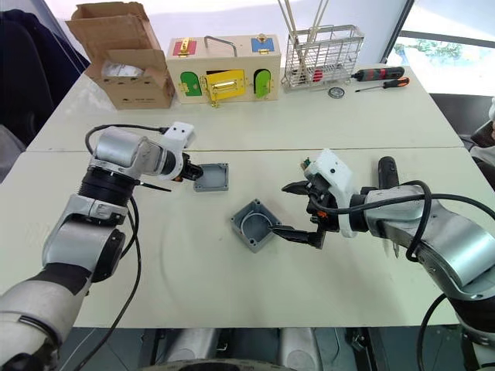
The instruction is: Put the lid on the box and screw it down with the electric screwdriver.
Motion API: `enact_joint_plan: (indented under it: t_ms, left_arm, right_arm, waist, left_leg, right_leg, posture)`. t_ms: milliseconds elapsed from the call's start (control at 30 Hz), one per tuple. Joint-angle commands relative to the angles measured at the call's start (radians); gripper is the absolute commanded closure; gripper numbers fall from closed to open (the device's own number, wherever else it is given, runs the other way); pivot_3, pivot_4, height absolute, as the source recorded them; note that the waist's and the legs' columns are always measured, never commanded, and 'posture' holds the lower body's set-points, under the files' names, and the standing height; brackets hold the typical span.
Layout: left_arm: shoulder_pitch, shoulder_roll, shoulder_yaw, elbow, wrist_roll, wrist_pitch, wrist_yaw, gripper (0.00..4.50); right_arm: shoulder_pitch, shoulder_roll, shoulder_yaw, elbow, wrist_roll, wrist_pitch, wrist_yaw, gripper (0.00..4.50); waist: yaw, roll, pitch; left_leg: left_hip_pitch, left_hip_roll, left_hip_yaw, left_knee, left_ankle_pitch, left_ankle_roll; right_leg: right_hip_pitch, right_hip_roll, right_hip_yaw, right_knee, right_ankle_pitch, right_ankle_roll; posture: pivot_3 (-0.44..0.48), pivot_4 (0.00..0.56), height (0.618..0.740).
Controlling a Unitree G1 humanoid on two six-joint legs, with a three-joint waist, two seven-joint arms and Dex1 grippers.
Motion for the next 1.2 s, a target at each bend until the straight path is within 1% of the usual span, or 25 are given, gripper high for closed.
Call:
enact_joint_plan:
  t_ms: [33, 167, 200, 267, 333, 400, 467, 533, 667, 733, 933, 1033, 1200]
  left_arm:
    - [0.037, -0.011, 0.017, 0.013, 0.006, 0.019, 0.017, 4.46]
    - [0.052, -0.018, 0.054, -0.016, 0.005, 0.014, 0.038, 4.46]
    - [0.063, -0.011, 0.064, -0.048, 0.003, -0.023, 0.035, 4.46]
    - [0.109, 0.018, 0.083, -0.158, 0.006, -0.241, -0.003, 4.46]
    - [0.144, 0.008, 0.172, -0.237, -0.029, -0.436, -0.011, 4.46]
    - [0.178, -0.012, 0.253, -0.299, -0.066, -0.635, -0.017, 4.46]
    - [0.199, -0.038, 0.315, -0.343, -0.100, -0.756, -0.006, 4.46]
    - [0.217, -0.052, 0.312, -0.374, -0.091, -0.832, 0.002, 4.46]
    - [0.245, -0.086, 0.295, -0.420, -0.085, -0.882, 0.025, 4.46]
    - [0.260, -0.095, 0.285, -0.442, -0.083, -0.890, 0.030, 4.46]
    - [0.293, -0.125, 0.260, -0.491, -0.096, -0.882, 0.037, 4.46]
    - [0.297, -0.132, 0.254, -0.515, -0.110, -0.863, 0.034, 4.46]
    - [0.294, -0.152, 0.242, -0.519, -0.118, -0.854, 0.030, 4.46]
  right_arm:
    - [0.005, 0.001, -0.058, -0.025, 0.009, 0.004, -0.010, 0.00]
    - [0.007, 0.028, -0.102, 0.002, 0.047, 0.018, -0.019, 0.00]
    - [0.001, 0.057, -0.124, 0.023, 0.066, 0.018, -0.031, 0.00]
    - [-0.049, 0.165, -0.175, 0.103, 0.100, 0.010, -0.110, 0.00]
    - [-0.126, 0.293, -0.219, 0.194, 0.128, 0.004, -0.211, 0.00]
    - [-0.196, 0.397, -0.237, 0.270, 0.140, 0.015, -0.294, 0.00]
    - [-0.266, 0.505, -0.227, 0.362, 0.140, 0.031, -0.369, 0.00]
    - [-0.322, 0.587, -0.183, 0.441, 0.095, 0.012, -0.404, 0.00]
    - [-0.380, 0.671, -0.167, 0.484, 0.097, 0.005, -0.415, 0.00]
    - [-0.395, 0.689, -0.153, 0.488, 0.092, 0.004, -0.409, 0.00]
    - [-0.408, 0.691, -0.147, 0.496, 0.105, 0.018, -0.357, 0.00]
    - [-0.407, 0.691, -0.148, 0.500, 0.101, 0.021, -0.351, 0.00]
    - [-0.396, 0.697, -0.147, 0.509, 0.094, 0.018, -0.348, 0.00]
  waist:
    - [0.000, 0.000, 0.000]
    - [0.000, -0.001, -0.001]
    - [0.000, 0.000, -0.001]
    - [-0.002, -0.001, -0.001]
    - [-0.005, -0.001, -0.001]
    - [-0.002, -0.001, -0.001]
    - [-0.002, -0.002, -0.001]
    - [-0.004, -0.001, -0.001]
    - [-0.002, -0.001, -0.001]
    - [-0.007, -0.001, -0.001]
    - [-0.014, -0.001, -0.001]
    - [-0.027, -0.001, -0.001]
    - [-0.032, -0.001, -0.001]
  left_leg:
    - [0.000, 0.000, 0.000, 0.000, 0.000, 0.000]
    - [0.000, 0.000, 0.000, 0.000, 0.000, 0.000]
    - [0.000, 0.000, 0.000, 0.000, 0.000, 0.000]
    - [0.000, 0.000, 0.000, 0.000, 0.000, 0.000]
    - [0.000, 0.000, 0.000, 0.000, 0.000, -0.001]
    - [-0.003, 0.001, 0.000, 0.001, 0.001, -0.002]
    - [-0.005, 0.001, 0.000, 0.000, 0.001, -0.002]
    - [-0.005, 0.000, 0.000, -0.001, 0.001, -0.002]
    - [-0.005, -0.002, 0.000, 0.001, 0.001, -0.002]
    - [-0.005, -0.002, 0.001, 0.002, 0.001, -0.002]
    - [-0.005, -0.002, 0.000, 0.001, 0.001, -0.001]
    - [-0.005, -0.002, 0.000, 0.001, 0.000, -0.001]
    - [-0.005, -0.002, 0.000, 0.000, 0.000, -0.001]
  right_leg:
    - [0.000, 0.000, 0.000, 0.000, 0.000, 0.000]
    - [0.000, 0.000, 0.000, 0.000, 0.000, 0.000]
    - [0.000, 0.000, 0.000, 0.000, 0.000, 0.000]
    - [0.000, 0.000, 0.000, 0.001, 0.000, 0.000]
    - [-0.001, -0.001, 0.001, 0.001, 0.000, 0.000]
    - [-0.005, -0.001, 0.002, 0.002, 0.000, -0.001]
    - [-0.007, -0.001, 0.001, 0.002, 0.000, -0.001]
    - [-0.008, -0.002, 0.001, 0.001, 0.001, -0.001]
    - [-0.006, -0.003, 0.001, 0.002, 0.001, -0.001]
    - [-0.006, -0.003, 0.001, 0.002, 0.001, -0.001]
    - [-0.007, -0.002, 0.000, 0.004, 0.001, -0.001]
    - [-0.007, -0.002, 0.000, 0.004, 0.001, -0.001]
    - [-0.007, -0.002, 0.000, 0.004, 0.001, -0.001]
  posture:
    - [0.000, 0.150, 0.730]
    - [0.000, 0.150, 0.730]
    - [0.000, 0.150, 0.730]
    - [0.000, 0.150, 0.730]
    - [0.000, 0.150, 0.730]
    - [0.000, 0.150, 0.730]
    - [0.000, 0.150, 0.730]
    - [0.000, 0.150, 0.730]
    - [0.000, 0.150, 0.730]
    - [0.000, 0.150, 0.730]
    - [0.000, 0.150, 0.730]
    - [0.000, 0.150, 0.730]
    - [0.000, 0.150, 0.730]
